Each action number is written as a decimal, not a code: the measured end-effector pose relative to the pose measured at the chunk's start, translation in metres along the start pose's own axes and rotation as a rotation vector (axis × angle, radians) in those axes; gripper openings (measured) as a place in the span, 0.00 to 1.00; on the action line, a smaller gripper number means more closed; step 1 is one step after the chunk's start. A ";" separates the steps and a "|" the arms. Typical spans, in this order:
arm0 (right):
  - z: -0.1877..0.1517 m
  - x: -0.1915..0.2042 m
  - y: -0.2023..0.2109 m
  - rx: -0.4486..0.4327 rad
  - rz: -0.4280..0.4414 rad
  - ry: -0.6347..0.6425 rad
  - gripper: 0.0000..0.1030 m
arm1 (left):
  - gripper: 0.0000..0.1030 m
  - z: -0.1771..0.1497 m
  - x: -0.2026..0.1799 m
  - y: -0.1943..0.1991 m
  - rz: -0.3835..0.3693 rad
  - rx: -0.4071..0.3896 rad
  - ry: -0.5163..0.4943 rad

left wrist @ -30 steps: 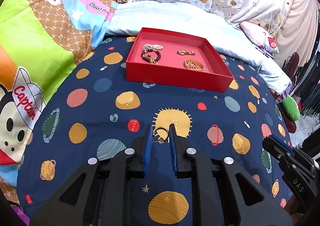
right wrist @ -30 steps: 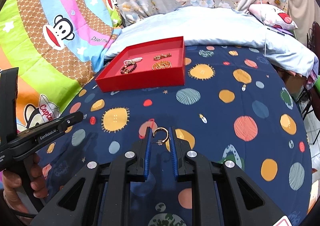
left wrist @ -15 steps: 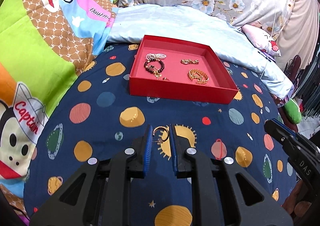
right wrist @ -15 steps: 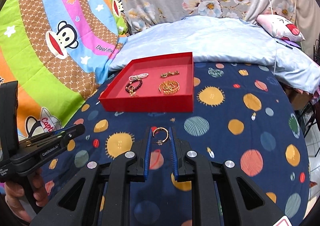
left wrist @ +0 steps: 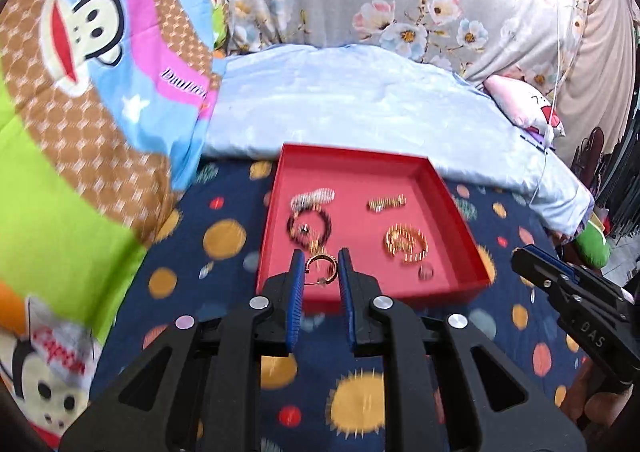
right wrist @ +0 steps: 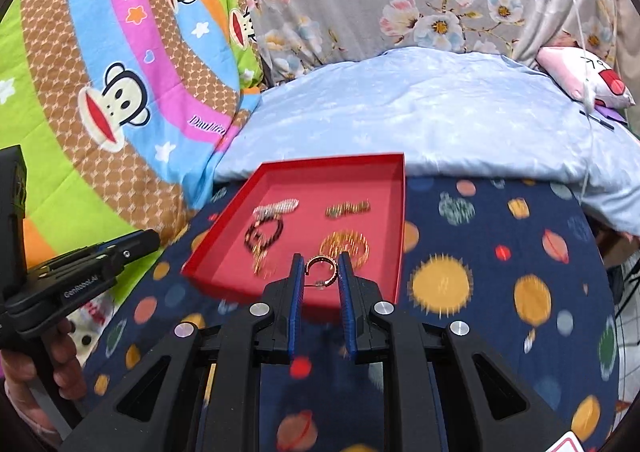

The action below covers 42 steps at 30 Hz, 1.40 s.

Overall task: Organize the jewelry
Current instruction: 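Carry both hoop earrings over the red tray, then lower both tools into the tray and open them to release the earrings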

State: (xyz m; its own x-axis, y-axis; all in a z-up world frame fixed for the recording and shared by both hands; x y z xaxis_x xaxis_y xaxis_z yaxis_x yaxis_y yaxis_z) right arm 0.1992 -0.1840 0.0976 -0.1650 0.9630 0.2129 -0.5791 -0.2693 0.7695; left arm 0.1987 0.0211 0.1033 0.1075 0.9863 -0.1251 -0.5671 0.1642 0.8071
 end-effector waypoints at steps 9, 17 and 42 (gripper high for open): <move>0.054 -0.018 -0.052 0.031 0.004 -0.017 0.15 | 0.16 0.055 -0.011 -0.050 -0.020 0.033 -0.023; 0.073 -0.029 -0.099 0.092 0.008 -0.030 0.15 | 0.16 0.077 -0.025 -0.099 0.026 0.074 -0.059; 0.070 -0.040 -0.133 0.132 -0.041 -0.046 0.19 | 0.37 0.083 -0.034 -0.159 0.091 0.116 -0.051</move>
Point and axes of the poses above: each gripper's, at about its wrist camera, not at the fingertips, and y roughly against the way its jaws point, x to its left, z to its top, the point moved 3 cm from there along -y, roughly the way its jaws point, and after that the axes turned 14 degrees about x, right-handed, at the moved point
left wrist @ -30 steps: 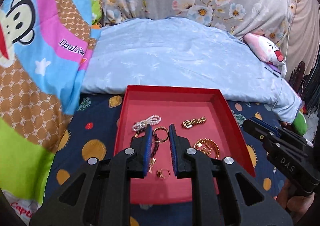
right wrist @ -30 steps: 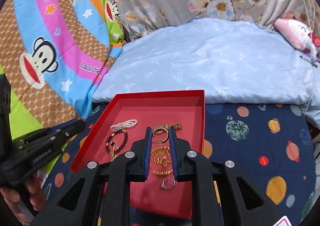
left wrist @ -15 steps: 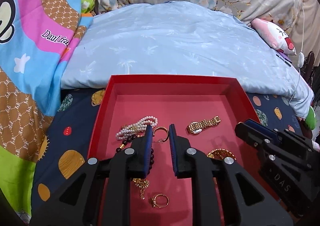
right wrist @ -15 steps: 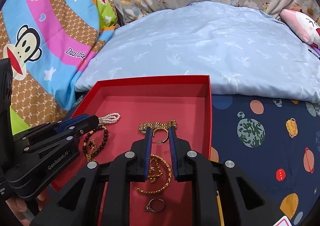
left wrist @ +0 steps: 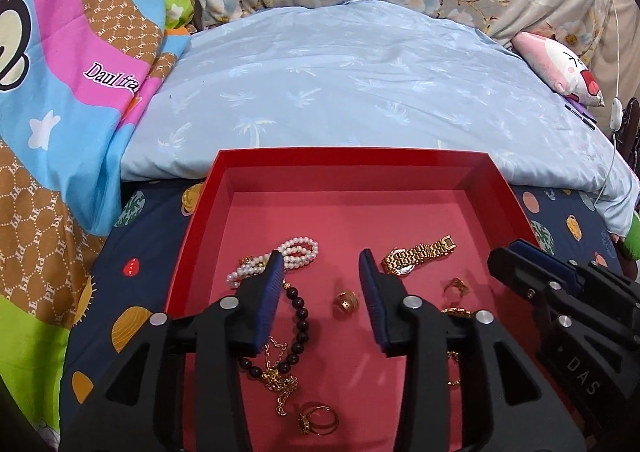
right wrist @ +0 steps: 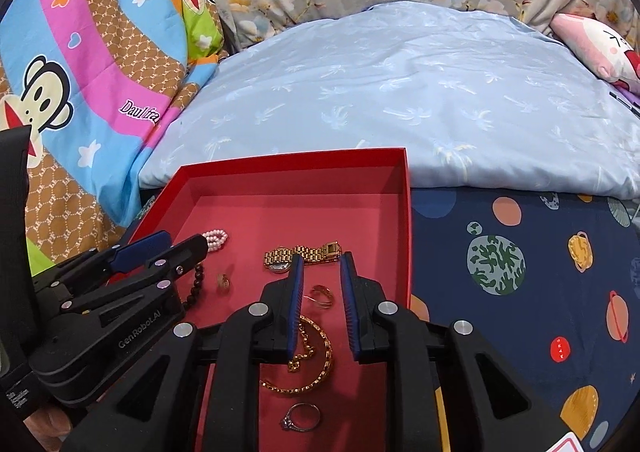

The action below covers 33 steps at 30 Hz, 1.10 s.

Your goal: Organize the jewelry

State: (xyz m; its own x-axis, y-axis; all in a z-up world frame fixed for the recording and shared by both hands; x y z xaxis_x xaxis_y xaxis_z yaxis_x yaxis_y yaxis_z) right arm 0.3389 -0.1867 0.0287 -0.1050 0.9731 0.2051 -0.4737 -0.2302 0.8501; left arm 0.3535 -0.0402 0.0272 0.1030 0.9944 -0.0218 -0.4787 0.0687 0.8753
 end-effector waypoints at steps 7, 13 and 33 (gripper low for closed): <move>-0.006 0.002 0.010 -0.022 -0.016 -0.002 0.26 | 0.39 -0.007 0.003 0.007 0.017 -0.010 -0.002; -0.023 0.008 0.028 -0.038 -0.011 0.000 0.27 | 0.47 -0.019 0.010 0.026 0.021 -0.035 0.007; -0.124 0.045 0.089 -0.101 -0.102 0.010 0.58 | 0.55 -0.115 0.008 0.084 0.034 -0.040 0.041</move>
Point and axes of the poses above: each gripper's, at about its wrist camera, not at the fingertips, and y roughly against the way its jaws point, x to its left, z to its top, the point moved 3 cm from there along -y, roughly the way its jaws point, and after that the axes turned 14 degrees about x, right-handed, at the moved point
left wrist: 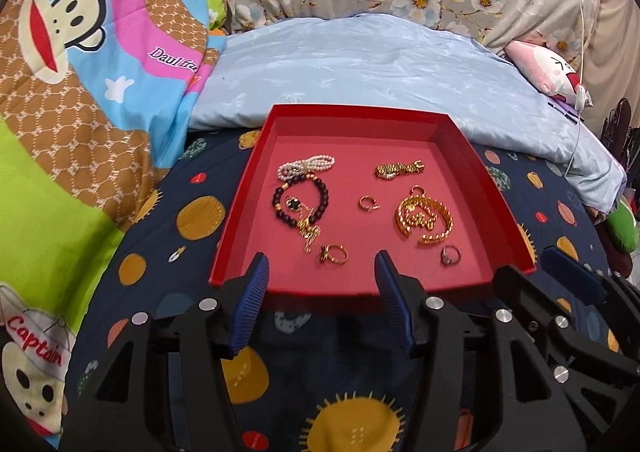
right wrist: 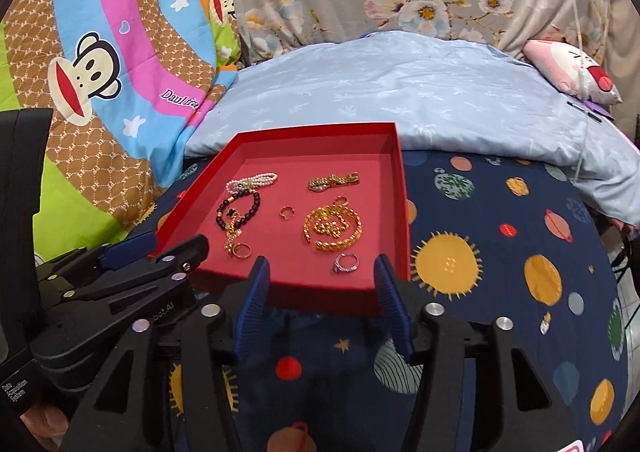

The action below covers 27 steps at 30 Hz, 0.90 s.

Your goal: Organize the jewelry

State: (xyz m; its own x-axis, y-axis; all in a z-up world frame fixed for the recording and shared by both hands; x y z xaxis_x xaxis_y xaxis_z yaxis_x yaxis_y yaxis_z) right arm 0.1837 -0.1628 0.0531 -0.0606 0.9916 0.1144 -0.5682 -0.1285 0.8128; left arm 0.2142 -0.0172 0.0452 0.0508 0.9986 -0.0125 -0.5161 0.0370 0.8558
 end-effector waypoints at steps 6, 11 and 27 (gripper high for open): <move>-0.028 -0.005 -0.001 -0.020 -0.078 -0.016 0.71 | 0.69 -0.028 0.001 -0.001 0.073 -0.027 0.015; -0.049 -0.013 -0.013 0.012 -0.099 -0.039 0.74 | 0.74 -0.051 0.000 -0.013 0.107 -0.016 0.011; -0.055 -0.012 -0.017 0.018 -0.130 -0.046 0.83 | 0.88 -0.062 0.015 -0.029 0.038 0.037 0.096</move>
Point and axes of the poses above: each gripper's, at about its wrist camera, not at the fingertips, and y roughly against the way its jaws point, x to its left, z to its top, the point moved 3 cm from there along -y, roughly the way its jaws point, and after that the axes turned 14 degrees about x, right-handed, at the moved point
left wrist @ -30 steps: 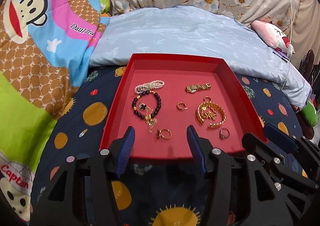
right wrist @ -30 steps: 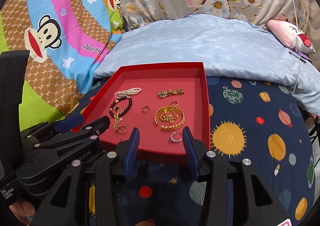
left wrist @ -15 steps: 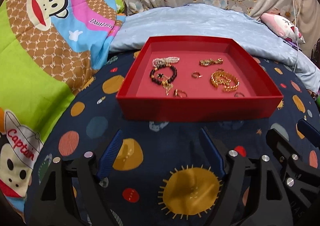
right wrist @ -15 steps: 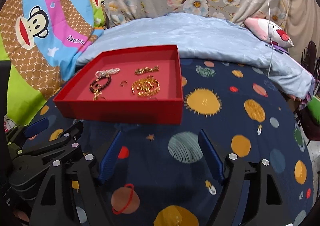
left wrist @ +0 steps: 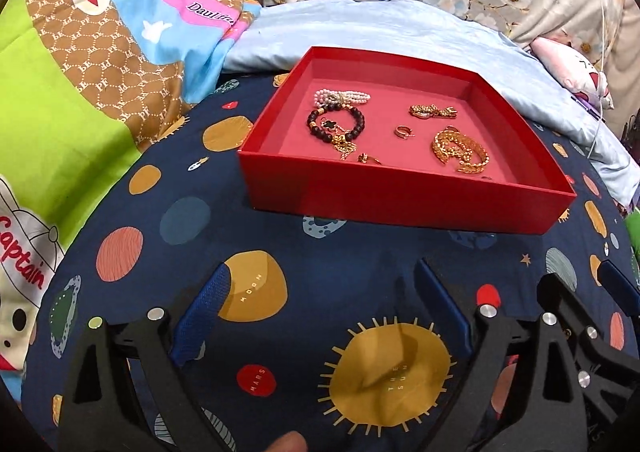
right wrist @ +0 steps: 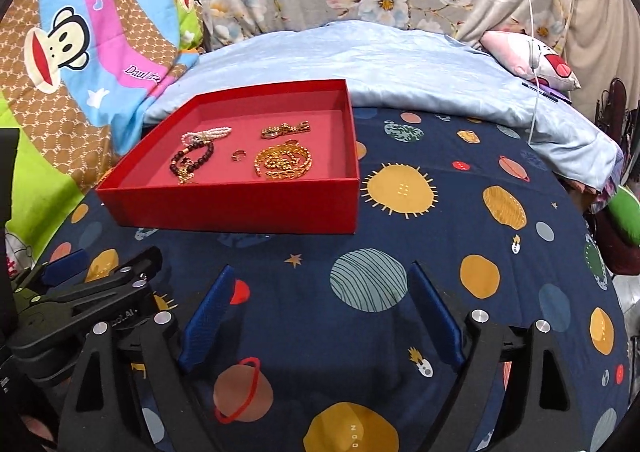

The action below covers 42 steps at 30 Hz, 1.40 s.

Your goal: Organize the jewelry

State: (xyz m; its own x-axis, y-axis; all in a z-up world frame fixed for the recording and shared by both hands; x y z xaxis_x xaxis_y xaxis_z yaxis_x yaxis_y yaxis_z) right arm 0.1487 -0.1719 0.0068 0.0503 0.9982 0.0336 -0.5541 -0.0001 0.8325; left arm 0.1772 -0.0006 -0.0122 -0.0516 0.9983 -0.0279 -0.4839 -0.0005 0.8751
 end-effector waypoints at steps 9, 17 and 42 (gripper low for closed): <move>0.000 -0.001 0.000 -0.003 0.004 -0.006 0.83 | 0.87 -0.001 -0.003 0.005 0.055 -0.023 -0.005; 0.000 -0.001 0.002 -0.015 0.010 -0.011 0.83 | 0.87 -0.001 -0.005 0.008 0.100 -0.036 -0.014; -0.001 0.002 0.002 -0.014 0.016 -0.010 0.84 | 0.84 -0.001 -0.009 0.012 0.174 -0.055 -0.019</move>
State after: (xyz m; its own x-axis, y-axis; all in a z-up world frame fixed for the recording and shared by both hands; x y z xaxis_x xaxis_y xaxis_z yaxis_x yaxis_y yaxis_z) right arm 0.1466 -0.1703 0.0079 0.0492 0.9974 0.0527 -0.5664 -0.0156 0.8240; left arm 0.1707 -0.0100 -0.0022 -0.1220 0.9839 0.1310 -0.5166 -0.1756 0.8380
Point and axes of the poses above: each gripper's, at about its wrist camera, not at the fingertips, and y roughly against the way its jaws point, x to its left, z to its top, the point moved 3 cm from there along -y, roughly the way its jaws point, and after that the axes turned 14 degrees about x, right-handed, at the moved point
